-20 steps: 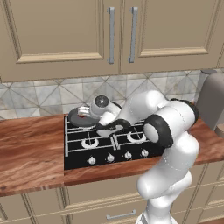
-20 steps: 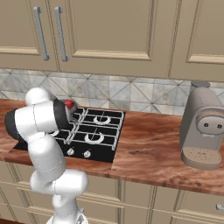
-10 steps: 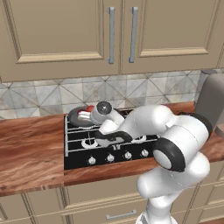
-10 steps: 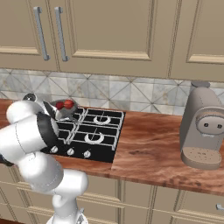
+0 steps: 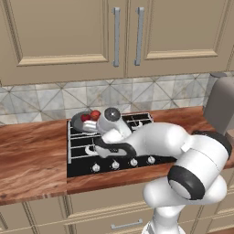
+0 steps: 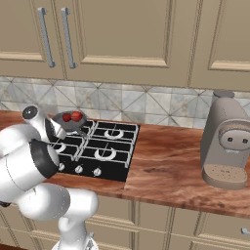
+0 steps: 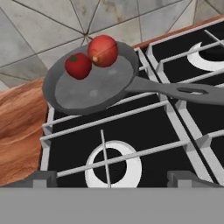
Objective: Place the pan on the rear left burner on the stove. Then place the tomato and the onion in the pan and turn on the rear left burner.
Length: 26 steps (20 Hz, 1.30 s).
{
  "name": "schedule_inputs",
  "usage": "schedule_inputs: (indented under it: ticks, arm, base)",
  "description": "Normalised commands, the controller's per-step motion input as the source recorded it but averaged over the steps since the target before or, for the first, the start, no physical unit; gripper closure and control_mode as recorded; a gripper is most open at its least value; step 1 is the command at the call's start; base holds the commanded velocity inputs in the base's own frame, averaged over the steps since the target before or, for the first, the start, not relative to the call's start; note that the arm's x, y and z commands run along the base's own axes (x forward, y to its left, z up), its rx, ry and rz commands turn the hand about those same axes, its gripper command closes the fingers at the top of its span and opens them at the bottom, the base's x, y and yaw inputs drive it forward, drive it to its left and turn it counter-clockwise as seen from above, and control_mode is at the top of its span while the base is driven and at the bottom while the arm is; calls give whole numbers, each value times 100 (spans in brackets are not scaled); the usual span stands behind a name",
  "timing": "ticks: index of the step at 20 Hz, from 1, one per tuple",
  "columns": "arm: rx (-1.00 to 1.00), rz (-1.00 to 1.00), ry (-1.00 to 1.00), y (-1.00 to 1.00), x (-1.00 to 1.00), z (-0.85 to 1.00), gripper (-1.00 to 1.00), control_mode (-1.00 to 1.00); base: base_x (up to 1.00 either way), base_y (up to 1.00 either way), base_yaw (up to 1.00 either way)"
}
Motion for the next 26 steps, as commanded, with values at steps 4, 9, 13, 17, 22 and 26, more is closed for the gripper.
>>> schedule_inputs:
  ticks: [4, 9, 13, 17, 22, 26]
  arm:
    - [0, 1, 20, -8, 7, 17, -100, -100]
    - [0, 0, 23, -18, -1, 13, -100, -100]
    - [0, 0, 22, -11, -12, 10, -100, -100]
    - [0, 0, 15, -2, -27, 0, -100, -100]
    - [-1, 0, 11, -4, -26, 0, -100, -100]
    - [-1, 0, 2, 0, -9, 0, -100, -100]
  base:
    - [0, 0, 0]
    - [0, 0, 0]
    - [0, 0, 0]
    - [0, 0, 0]
    - [0, 0, 0]
    - [0, 0, 0]
